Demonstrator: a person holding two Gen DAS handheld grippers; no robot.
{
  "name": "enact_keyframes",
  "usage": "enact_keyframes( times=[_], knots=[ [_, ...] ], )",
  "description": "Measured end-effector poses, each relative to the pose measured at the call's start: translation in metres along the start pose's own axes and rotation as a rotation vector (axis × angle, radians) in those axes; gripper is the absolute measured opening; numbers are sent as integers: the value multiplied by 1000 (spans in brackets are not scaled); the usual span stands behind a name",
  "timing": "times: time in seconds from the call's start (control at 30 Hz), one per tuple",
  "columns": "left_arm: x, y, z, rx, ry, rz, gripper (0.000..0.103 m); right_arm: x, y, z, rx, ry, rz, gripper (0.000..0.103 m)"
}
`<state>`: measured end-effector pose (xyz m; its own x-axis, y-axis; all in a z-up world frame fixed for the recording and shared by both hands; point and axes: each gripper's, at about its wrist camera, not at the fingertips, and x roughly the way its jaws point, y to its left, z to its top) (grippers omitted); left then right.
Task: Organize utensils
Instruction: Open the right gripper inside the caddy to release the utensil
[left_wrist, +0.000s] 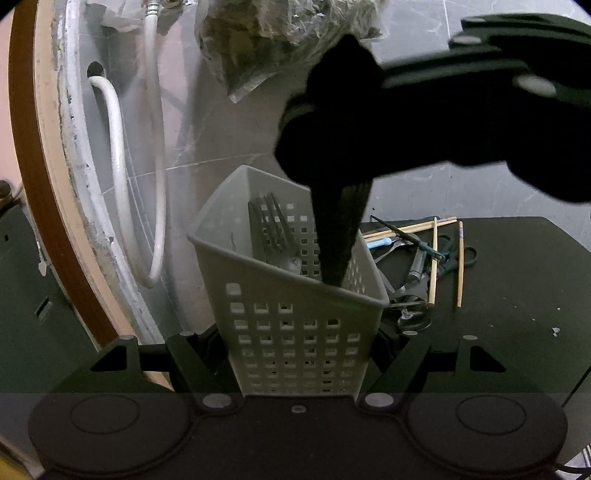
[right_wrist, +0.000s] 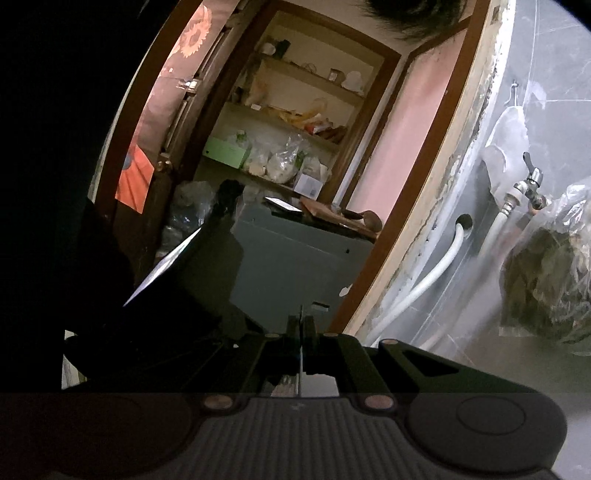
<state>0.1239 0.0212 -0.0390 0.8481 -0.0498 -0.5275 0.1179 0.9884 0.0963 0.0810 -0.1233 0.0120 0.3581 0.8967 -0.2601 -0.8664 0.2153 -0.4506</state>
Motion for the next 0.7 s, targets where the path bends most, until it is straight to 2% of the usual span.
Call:
enact_keyframes(
  times=[0.7],
  knots=[
    [-2, -3, -3, 5, -7, 7, 76, 3, -2, 3, -4, 3, -7, 1]
  ],
)
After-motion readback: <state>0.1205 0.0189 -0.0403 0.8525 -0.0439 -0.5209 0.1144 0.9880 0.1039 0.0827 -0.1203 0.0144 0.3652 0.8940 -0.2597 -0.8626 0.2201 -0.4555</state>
